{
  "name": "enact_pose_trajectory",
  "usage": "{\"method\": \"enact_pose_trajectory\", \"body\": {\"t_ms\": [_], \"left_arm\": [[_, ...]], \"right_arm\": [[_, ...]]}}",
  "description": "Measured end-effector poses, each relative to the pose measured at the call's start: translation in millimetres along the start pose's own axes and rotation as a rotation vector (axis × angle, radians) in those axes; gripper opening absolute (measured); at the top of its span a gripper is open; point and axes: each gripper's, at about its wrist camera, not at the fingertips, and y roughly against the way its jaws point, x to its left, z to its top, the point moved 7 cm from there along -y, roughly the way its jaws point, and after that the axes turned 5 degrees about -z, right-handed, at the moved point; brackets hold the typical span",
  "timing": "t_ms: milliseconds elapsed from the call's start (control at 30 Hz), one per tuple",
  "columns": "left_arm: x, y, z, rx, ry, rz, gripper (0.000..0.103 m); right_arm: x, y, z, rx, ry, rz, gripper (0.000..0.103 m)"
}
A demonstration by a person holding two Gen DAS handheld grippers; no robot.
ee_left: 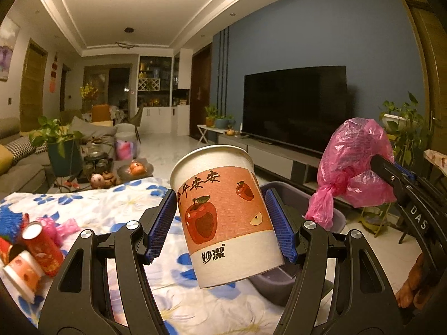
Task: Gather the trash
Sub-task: 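Carry the paper cup and pink bag over the grey bin with both tools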
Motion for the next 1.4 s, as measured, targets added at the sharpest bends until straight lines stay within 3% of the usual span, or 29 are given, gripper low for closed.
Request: {"method": "enact_pose_trajectory", "body": {"t_ms": [600, 1400], "left_arm": [[-9.5, -74.8, -13.7, 0.058, 0.017, -0.017, 0.065], [-22.5, -113.6, -30.2, 0.090, 0.027, -0.063, 0.065]], "right_arm": [[4.5, -42.1, -8.6, 0.031, -0.014, -0.021, 0.011], [0.6, -69.5, -15.8, 0.069, -0.009, -0.009, 0.011]]}}
